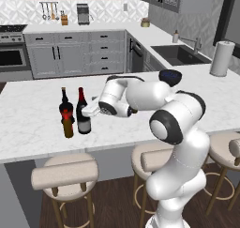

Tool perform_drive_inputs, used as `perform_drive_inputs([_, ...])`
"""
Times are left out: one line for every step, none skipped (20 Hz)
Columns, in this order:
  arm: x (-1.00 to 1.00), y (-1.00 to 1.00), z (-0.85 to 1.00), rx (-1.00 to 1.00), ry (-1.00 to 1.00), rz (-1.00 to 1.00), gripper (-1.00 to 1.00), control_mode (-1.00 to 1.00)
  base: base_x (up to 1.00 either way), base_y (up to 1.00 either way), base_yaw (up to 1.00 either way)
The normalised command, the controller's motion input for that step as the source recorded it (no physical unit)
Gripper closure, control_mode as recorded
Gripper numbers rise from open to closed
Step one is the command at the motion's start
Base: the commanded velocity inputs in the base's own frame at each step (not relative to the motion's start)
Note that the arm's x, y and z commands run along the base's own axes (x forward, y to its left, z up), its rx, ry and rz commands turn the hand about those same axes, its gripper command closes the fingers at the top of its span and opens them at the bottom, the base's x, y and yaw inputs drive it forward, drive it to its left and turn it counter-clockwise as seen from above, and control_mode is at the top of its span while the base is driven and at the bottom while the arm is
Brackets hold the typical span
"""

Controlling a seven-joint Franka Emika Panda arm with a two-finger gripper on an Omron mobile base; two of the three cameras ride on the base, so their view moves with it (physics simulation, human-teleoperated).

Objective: Move the plastic bottles in the middle to the plastics group, and the glass bottles in the middle to the glass group.

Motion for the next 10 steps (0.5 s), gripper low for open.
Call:
perform_drive_inputs([-0.26,-0.2,0.17,0.0,0.0,-0.06,-1.0,-1.0,0.0,0.0,0.0])
perform_drive_inputs([-0.29,-0.18,0.26,0.0,0.0,-0.07,-1.0,-1.0,0.0,0.0,0.0])
perform_drive_inputs([-0.29,-0.18,0.3,0.0,0.0,-0.08,-1.0,-1.0,0.0,0.0,0.0])
perform_drive_inputs([-0.32,-0.15,0.33,0.0,0.0,-0.08,-1.0,-1.0,0.0,0.0,0.0])
perform_drive_inputs([-0.32,-0.18,0.34,0.0,0.0,-0.09,-1.0,-1.0,0.0,0.0,0.0])
perform_drive_inputs([-0.36,-0.23,0.35,0.0,0.0,-0.11,-1.0,-1.0,0.0,0.0,0.0])
perform_drive_inputs([-0.37,-0.33,0.38,0.0,0.01,-0.16,-1.0,-1.0,0.0,0.0,0.0])
perform_drive_inputs([-0.35,-0.39,0.45,0.0,0.06,-0.2,-1.0,-1.0,0.0,0.0,0.0])
perform_drive_inputs([-0.3,-0.39,0.46,0.0,0.12,-0.23,-1.0,-1.0,0.0,0.0,0.0])
perform_drive_inputs([-0.31,-0.41,0.49,0.0,0.15,-0.24,-1.0,-1.0,0.0,0.0,0.0])
